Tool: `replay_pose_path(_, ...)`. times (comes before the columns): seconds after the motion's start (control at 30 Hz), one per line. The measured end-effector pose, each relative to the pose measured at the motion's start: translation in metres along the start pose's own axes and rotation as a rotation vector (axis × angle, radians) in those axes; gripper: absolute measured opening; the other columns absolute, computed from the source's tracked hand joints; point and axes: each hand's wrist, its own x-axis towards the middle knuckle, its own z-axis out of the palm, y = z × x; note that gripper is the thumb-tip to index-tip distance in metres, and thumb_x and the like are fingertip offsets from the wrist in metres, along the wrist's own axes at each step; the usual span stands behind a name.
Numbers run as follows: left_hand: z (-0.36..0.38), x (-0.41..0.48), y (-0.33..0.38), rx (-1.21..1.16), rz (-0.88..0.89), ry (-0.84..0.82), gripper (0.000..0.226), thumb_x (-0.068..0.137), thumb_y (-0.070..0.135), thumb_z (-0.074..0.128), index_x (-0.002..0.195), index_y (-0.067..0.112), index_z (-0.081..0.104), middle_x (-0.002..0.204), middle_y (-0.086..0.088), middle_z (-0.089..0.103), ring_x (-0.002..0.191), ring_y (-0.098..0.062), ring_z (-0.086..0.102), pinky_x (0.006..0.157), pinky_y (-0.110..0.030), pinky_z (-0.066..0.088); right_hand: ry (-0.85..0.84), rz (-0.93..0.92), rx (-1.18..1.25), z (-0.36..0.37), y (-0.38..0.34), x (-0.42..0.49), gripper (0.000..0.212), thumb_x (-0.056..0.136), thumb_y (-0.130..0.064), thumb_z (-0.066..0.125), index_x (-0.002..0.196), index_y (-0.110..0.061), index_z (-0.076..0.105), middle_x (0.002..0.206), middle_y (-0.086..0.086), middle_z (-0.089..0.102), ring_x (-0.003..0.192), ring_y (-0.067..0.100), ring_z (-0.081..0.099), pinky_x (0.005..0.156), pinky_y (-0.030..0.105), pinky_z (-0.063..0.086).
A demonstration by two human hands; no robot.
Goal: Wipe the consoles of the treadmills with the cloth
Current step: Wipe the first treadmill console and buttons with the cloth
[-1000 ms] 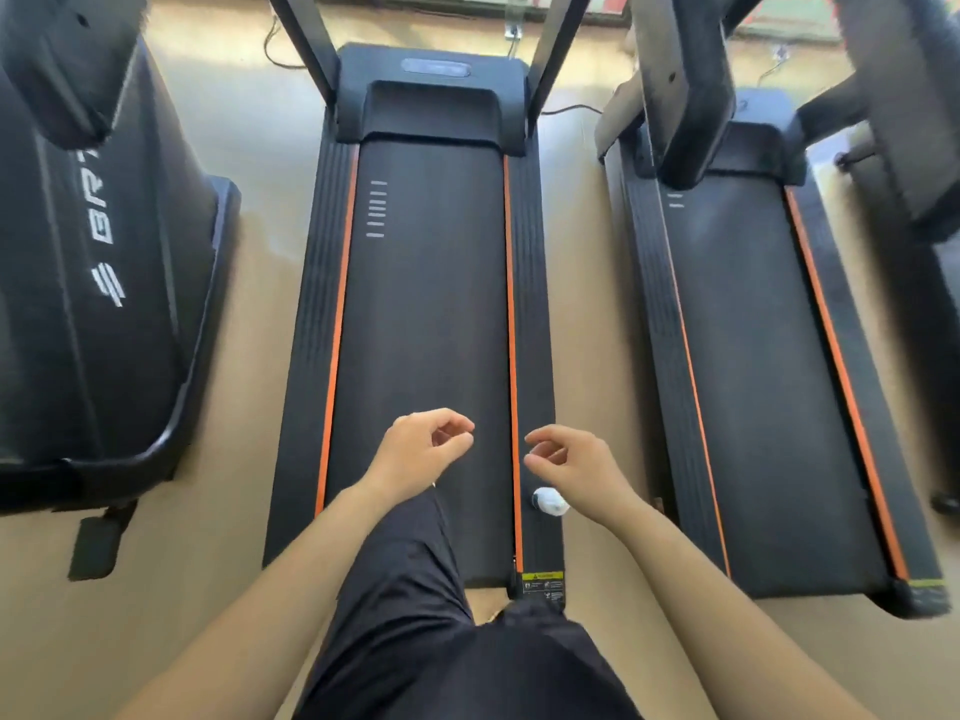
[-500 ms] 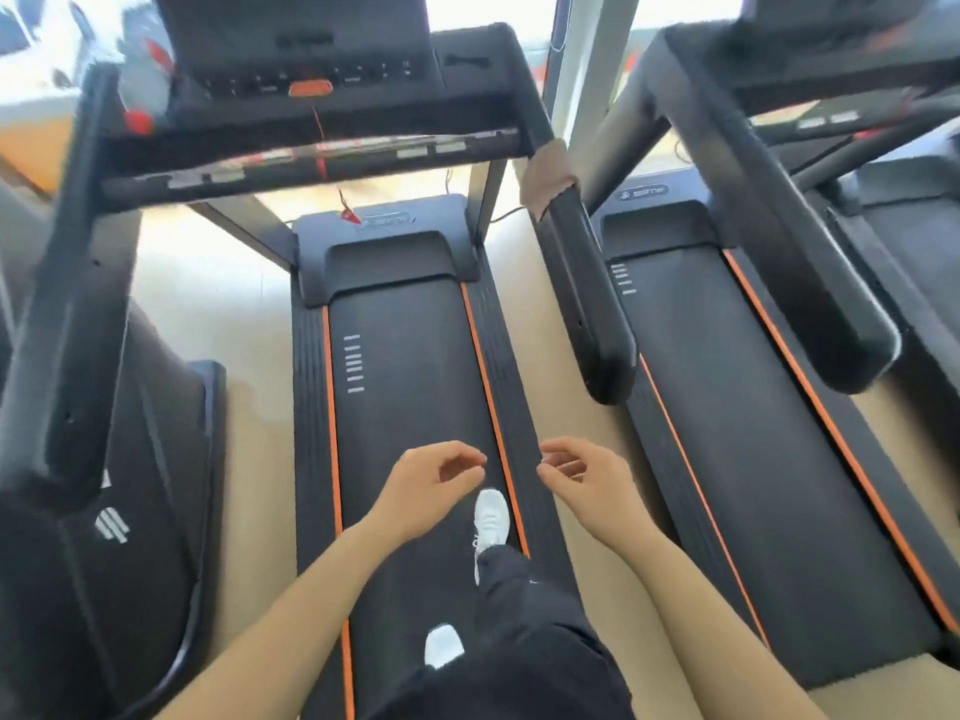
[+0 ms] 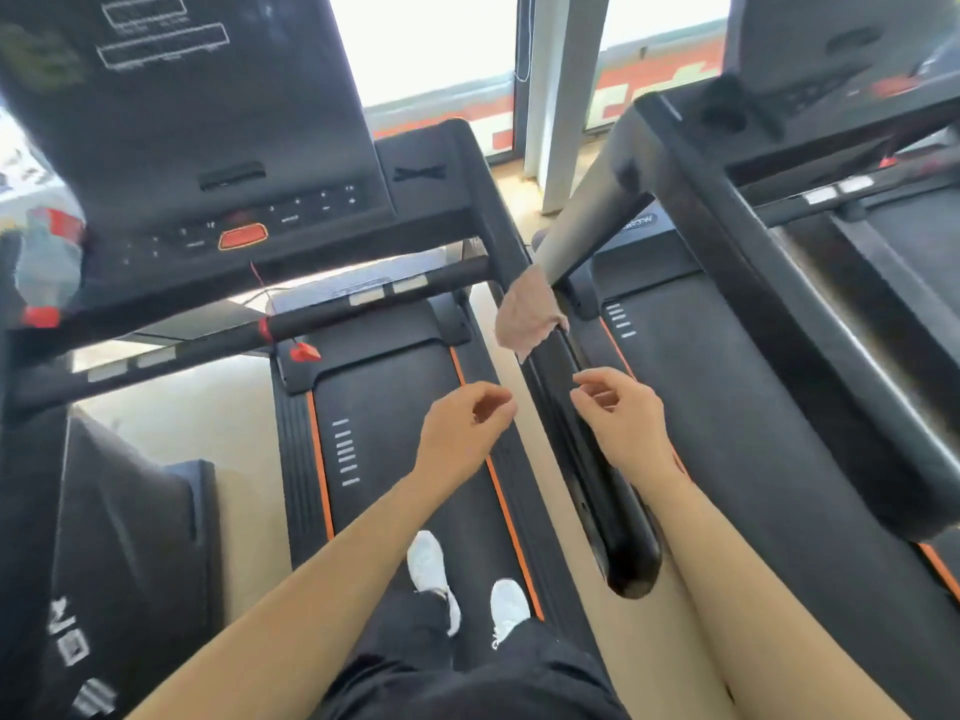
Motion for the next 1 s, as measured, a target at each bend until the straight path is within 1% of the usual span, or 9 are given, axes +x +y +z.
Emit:
replay_pose_path(0.1, 0.015, 0.061, 0.009, 0.054, 0.039, 0.09, 0.017, 0.093, 0.036, 0.069, 0.105, 0.026, 0.073, 0.103, 0.012, 0.071, 0.096, -0.011, 0.067, 0.086, -0.034, 0.054, 0.064, 0.009, -0.046, 0.013, -0.003, 0.05, 0.023, 0.09, -0.01, 0.072, 0.113, -0.012, 0.073, 0.102, 0.0, 0.071, 0.077, 0.0, 0.062, 0.07, 0.001, 0.043)
replay_pose_path(0.2, 0.032, 0.098, 0.002, 0.102, 0.09, 0.108, 0.031, 0.091, 0.042, 0.072, 0.115, 0.023, 0.069, 0.109, 0.006, 0.066, 0.102, -0.015, 0.061, 0.081, -0.032, 0.048, 0.077, -0.007, -0.134, 0.024, -0.007, 0.078, 0.034, 0.089, -0.006, 0.072, 0.122, -0.011, 0.069, 0.111, -0.002, 0.065, 0.081, 0.008, 0.062, 0.075, 0.002, 0.043)
replay_pose_path(0.27, 0.039, 0.11, -0.008, 0.108, 0.12, 0.096, 0.036, 0.089, 0.044, 0.073, 0.117, 0.023, 0.065, 0.11, 0.005, 0.062, 0.102, -0.014, 0.058, 0.077, -0.03, 0.045, 0.04, -0.014, -0.193, 0.031, -0.007, 0.09, 0.04, 0.088, -0.002, 0.072, 0.127, -0.011, 0.066, 0.115, -0.005, 0.061, 0.095, 0.012, 0.062, 0.086, 0.012, 0.047)
replay_pose_path(0.43, 0.039, 0.13, -0.024, 0.133, 0.34, 0.149, 0.012, 0.095, 0.03, 0.071, 0.099, 0.019, 0.069, 0.096, 0.003, 0.066, 0.082, -0.019, 0.064, 0.061, -0.035, 0.052, -0.056, 0.009, -0.252, 0.051, -0.009, 0.091, 0.049, 0.09, 0.0, 0.069, 0.136, -0.016, 0.063, 0.124, -0.007, 0.059, 0.114, 0.007, 0.058, 0.102, 0.02, 0.045)
replay_pose_path(0.53, 0.023, 0.147, -0.027, 0.198, 0.459, 0.068, 0.008, 0.097, 0.025, 0.068, 0.093, 0.018, 0.068, 0.087, 0.002, 0.066, 0.074, -0.021, 0.063, 0.055, -0.038, 0.05, 0.037, 0.052, -0.303, 0.063, -0.015, 0.09, 0.043, 0.087, -0.003, 0.074, 0.127, -0.017, 0.067, 0.115, -0.006, 0.057, 0.109, 0.008, 0.056, 0.1, 0.025, 0.046)
replay_pose_path(0.67, -0.016, 0.163, -0.021, 0.051, 0.401, -0.151, 0.014, 0.103, 0.028, 0.056, 0.097, 0.018, 0.063, 0.094, 0.003, 0.067, 0.089, -0.017, 0.06, 0.074, -0.033, 0.047, 0.141, 0.06, -0.425, 0.08, -0.025, 0.093, 0.025, 0.081, -0.014, 0.083, 0.103, -0.016, 0.072, 0.107, -0.001, 0.058, 0.105, 0.018, 0.049, 0.092, 0.032, 0.043)
replay_pose_path(0.77, -0.053, 0.176, -0.013, -0.095, 0.309, -0.301, 0.012, 0.106, 0.026, 0.052, 0.097, 0.02, 0.058, 0.087, 0.007, 0.066, 0.083, -0.011, 0.061, 0.072, -0.026, 0.045, 0.203, -0.002, -0.466, 0.091, -0.045, 0.098, 0.011, 0.084, -0.015, 0.08, 0.089, -0.016, 0.069, 0.095, -0.007, 0.062, 0.092, 0.013, 0.049, 0.08, 0.035, 0.044)
replay_pose_path(0.87, -0.091, 0.195, -0.004, -0.218, 0.262, -0.307, 0.009, 0.106, 0.018, 0.053, 0.098, 0.018, 0.057, 0.085, 0.008, 0.064, 0.079, 0.001, 0.059, 0.071, -0.013, 0.043, 0.208, -0.017, -0.346, 0.096, -0.071, 0.104, 0.01, 0.09, -0.01, 0.071, 0.089, -0.019, 0.066, 0.085, -0.019, 0.065, 0.082, 0.001, 0.059, 0.074, 0.025, 0.047)
replay_pose_path(1.0, -0.141, 0.226, 0.006, -0.234, 0.217, -0.278, 0.014, 0.106, 0.017, 0.052, 0.095, 0.026, 0.056, 0.087, 0.015, 0.062, 0.08, 0.01, 0.056, 0.072, -0.009, 0.042, 0.148, 0.098, -0.267, 0.095, -0.096, 0.122, 0.007, 0.094, -0.015, 0.068, 0.093, -0.021, 0.073, 0.081, -0.012, 0.07, 0.079, 0.007, 0.065, 0.071, 0.027, 0.052)
